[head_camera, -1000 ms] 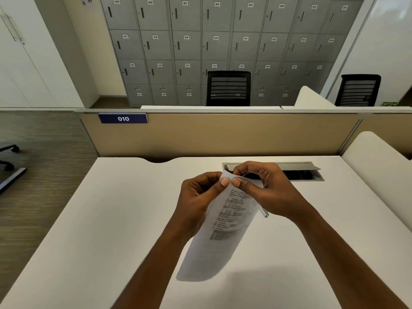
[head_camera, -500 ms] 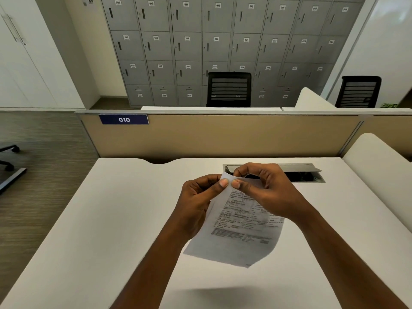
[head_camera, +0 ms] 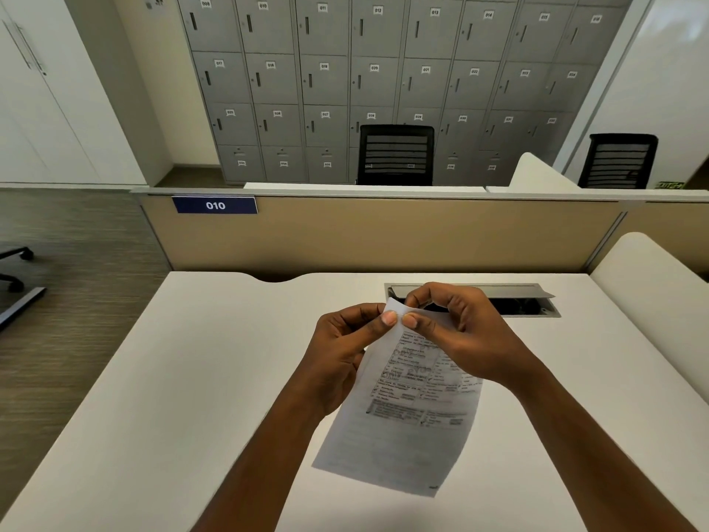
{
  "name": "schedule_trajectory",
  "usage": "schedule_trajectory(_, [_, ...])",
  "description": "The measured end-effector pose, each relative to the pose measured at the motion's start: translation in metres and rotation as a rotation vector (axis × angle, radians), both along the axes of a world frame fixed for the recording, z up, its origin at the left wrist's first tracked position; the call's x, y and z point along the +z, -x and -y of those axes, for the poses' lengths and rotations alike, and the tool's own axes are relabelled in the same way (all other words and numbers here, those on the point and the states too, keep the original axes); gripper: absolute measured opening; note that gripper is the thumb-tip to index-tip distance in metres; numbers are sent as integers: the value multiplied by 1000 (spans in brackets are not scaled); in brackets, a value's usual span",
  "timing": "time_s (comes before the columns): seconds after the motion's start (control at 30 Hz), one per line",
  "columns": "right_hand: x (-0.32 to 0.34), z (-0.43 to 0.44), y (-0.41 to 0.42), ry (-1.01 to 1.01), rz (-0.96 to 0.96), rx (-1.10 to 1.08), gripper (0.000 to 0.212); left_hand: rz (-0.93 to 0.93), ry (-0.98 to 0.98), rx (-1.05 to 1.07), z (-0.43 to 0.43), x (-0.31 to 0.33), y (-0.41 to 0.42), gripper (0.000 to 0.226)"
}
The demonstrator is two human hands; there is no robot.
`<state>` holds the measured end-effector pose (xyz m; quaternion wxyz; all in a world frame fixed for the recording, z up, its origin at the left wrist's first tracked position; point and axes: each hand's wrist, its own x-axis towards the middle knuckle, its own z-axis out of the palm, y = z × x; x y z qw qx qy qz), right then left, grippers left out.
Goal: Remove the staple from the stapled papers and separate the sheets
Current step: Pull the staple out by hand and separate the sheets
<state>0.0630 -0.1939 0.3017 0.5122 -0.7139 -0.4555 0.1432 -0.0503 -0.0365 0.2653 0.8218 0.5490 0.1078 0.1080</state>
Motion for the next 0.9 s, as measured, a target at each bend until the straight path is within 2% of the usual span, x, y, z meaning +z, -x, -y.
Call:
schedule_trajectory(0.27, [-5,-2,0,8,19,-30,7,45,-79,33,0,0,1,18])
schedule_trajectory(0.33, [-7,-3,2,-35,187,-115,11,58,-102,56,2,2,0,18])
schedule_trajectory(0.4, [-11,-6,5,-69,488,-224,17,69,-108,78,4,3,-1,18])
schedule_trajectory(0.5, [-16,-7,4,-37,811,-289,12,79,-114,99,4,3,-3,19])
schedule_trajectory(0.63, [-18,-7,1,-5,928,-280,9,71,-142,108,4,2,-5,20])
schedule_trajectory(0.8, [-14,-12,4,44,1053,-279,23,70,-177,116,1,0,-7,23])
schedule_trajectory(0.9, [-13,-13,3,116,1129,-267,18,90,-192,111,0,-1,-7,23])
